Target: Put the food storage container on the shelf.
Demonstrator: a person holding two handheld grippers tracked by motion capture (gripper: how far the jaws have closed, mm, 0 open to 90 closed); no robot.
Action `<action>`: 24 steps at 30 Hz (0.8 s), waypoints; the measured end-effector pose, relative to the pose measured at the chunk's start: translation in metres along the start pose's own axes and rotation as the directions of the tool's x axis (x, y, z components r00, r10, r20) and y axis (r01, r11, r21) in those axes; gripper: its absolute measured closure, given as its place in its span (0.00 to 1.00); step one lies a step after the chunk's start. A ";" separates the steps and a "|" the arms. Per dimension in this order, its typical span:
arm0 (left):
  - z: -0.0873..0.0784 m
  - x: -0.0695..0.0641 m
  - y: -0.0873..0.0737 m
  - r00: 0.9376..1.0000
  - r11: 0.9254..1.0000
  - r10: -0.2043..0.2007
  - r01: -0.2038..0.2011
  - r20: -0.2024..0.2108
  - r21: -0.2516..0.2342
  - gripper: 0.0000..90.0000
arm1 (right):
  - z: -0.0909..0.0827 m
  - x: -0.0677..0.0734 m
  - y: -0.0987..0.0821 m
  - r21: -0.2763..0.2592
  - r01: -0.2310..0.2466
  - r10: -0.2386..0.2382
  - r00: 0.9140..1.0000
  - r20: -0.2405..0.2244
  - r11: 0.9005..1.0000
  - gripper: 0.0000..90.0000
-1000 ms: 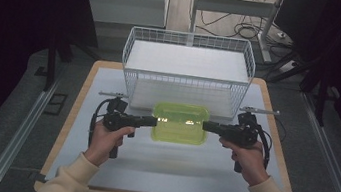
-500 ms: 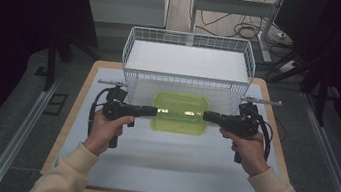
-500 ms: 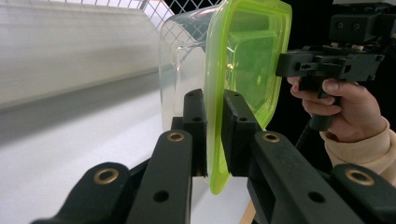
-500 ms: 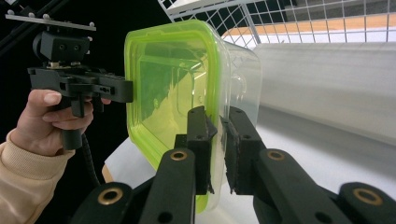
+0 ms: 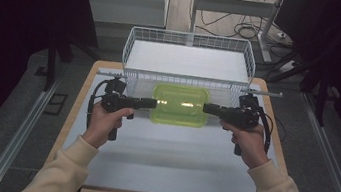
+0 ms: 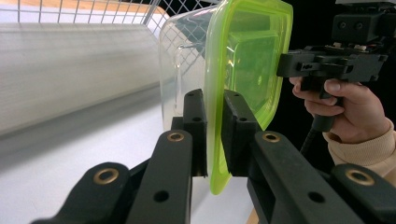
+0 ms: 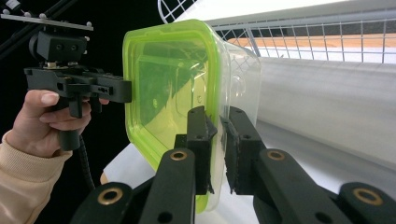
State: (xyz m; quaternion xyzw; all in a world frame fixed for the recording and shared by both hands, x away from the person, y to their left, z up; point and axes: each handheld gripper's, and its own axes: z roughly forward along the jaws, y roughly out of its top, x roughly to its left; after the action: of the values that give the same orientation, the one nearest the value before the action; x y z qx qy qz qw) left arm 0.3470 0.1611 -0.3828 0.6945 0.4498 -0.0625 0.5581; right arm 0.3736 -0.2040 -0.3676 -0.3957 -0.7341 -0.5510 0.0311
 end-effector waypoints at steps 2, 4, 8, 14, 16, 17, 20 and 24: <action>-0.001 -0.001 0.003 1.000 1.000 0.003 -0.003 0.000 -0.002 0.91 | 0.000 0.001 0.004 -0.004 0.009 -0.009 1.000 0.000 1.000 0.90; -0.001 -0.001 0.005 1.000 1.000 0.009 -0.009 -0.002 0.001 0.91 | 0.000 0.001 0.005 -0.006 0.010 -0.010 1.000 -0.001 1.000 0.90; -0.001 -0.002 0.009 1.000 1.000 0.008 -0.008 -0.003 -0.002 0.91 | -0.001 0.001 0.009 -0.008 0.012 -0.012 1.000 0.000 1.000 0.90; -0.002 -0.003 0.022 1.000 1.000 0.018 -0.018 -0.007 -0.005 0.91 | -0.001 0.001 0.020 -0.015 0.016 -0.016 1.000 0.004 1.000 0.90; -0.002 -0.003 0.026 1.000 1.000 0.020 -0.020 -0.008 -0.004 0.91 | -0.001 0.001 0.024 -0.016 0.017 -0.017 1.000 0.004 1.000 0.90; -0.003 -0.003 0.027 1.000 1.000 0.021 -0.021 -0.009 -0.003 0.91 | -0.001 0.001 0.026 -0.014 0.015 -0.015 1.000 0.003 1.000 0.90; -0.003 -0.001 0.035 1.000 1.000 0.018 -0.018 -0.012 -0.005 0.91 | 0.001 0.001 0.032 -0.017 0.020 -0.020 1.000 0.008 1.000 0.90; -0.002 0.001 0.047 1.000 1.000 0.019 -0.019 -0.017 0.002 0.91 | 0.004 -0.001 0.042 -0.021 0.017 -0.016 1.000 0.013 1.000 0.90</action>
State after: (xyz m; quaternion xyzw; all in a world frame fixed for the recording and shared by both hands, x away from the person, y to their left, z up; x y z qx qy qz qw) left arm 0.3795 0.1650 -0.3487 0.6997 0.4479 -0.0515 0.5543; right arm 0.4013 -0.1981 -0.3364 -0.3934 -0.7318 -0.5563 0.0177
